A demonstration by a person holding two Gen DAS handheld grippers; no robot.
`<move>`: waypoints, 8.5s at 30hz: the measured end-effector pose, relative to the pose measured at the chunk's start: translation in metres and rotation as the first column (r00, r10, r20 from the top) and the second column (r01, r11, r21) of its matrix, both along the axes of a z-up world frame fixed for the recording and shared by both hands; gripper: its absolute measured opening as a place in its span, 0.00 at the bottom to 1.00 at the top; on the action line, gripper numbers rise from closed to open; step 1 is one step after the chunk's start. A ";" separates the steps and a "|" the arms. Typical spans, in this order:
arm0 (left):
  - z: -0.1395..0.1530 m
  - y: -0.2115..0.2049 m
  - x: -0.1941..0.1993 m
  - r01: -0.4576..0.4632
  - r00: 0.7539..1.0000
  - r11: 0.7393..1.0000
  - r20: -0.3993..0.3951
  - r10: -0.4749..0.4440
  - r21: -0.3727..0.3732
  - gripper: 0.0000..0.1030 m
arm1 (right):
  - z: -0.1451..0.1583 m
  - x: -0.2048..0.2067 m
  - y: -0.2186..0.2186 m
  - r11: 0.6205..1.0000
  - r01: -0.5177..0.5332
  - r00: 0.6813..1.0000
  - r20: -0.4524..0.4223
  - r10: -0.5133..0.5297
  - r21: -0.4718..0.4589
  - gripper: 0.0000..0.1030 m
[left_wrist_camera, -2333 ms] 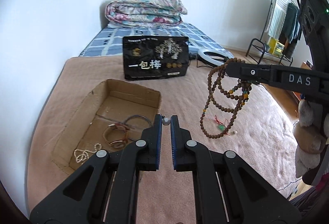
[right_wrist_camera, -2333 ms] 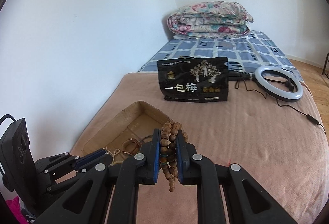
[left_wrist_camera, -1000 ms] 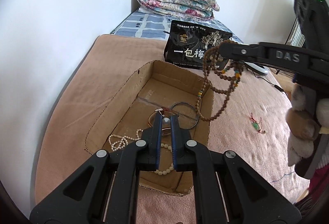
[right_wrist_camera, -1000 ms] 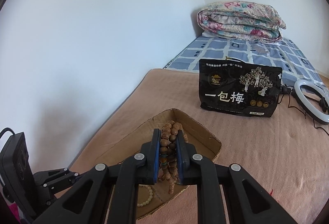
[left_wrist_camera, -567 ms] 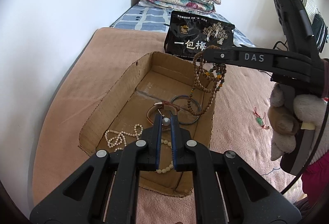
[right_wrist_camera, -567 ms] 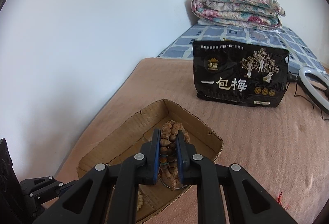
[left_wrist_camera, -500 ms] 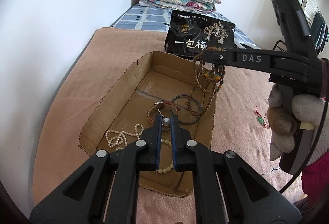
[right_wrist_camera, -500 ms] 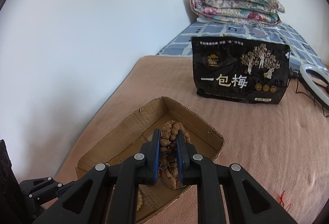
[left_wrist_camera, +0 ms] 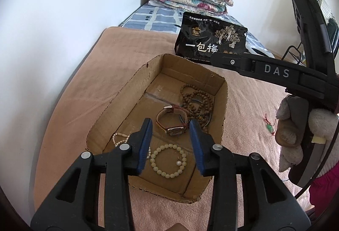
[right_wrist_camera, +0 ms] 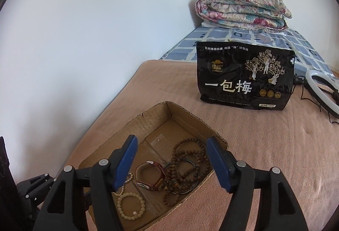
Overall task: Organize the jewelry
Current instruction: 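Open the right gripper dropping the bead necklace while the left gripper releases the pearl, then move both open grippers toward the jade pendant and remaining pearl, then close the right gripper on the pearl while the left gripper grasps the jade pendant, then carry the jade pendant and pearl in both grippers over the box, then open the left gripper releasing the pendant while the right gripper releases the pearl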
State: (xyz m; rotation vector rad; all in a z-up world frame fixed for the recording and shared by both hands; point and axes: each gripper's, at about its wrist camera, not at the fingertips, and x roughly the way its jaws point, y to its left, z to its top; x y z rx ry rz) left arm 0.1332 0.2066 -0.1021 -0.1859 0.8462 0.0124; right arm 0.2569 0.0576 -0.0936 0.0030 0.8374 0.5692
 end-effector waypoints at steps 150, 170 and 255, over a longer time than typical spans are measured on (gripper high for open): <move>-0.098 -0.285 0.084 0.418 0.897 0.907 -0.179 -0.404 0.047 0.13 | -0.119 -0.039 -0.282 0.952 0.062 0.994 -0.071 -0.088 -0.300 0.06; -0.056 -0.264 0.069 0.389 0.918 0.921 -0.083 -0.387 0.017 0.13 | -0.083 -0.060 -0.279 0.947 0.107 0.993 -0.024 -0.119 -0.302 0.06; -0.014 0.038 -0.010 -0.078 0.997 0.997 -0.016 0.078 0.019 0.47 | -0.030 -0.053 0.013 0.989 -0.086 0.990 0.099 0.098 -0.118 0.61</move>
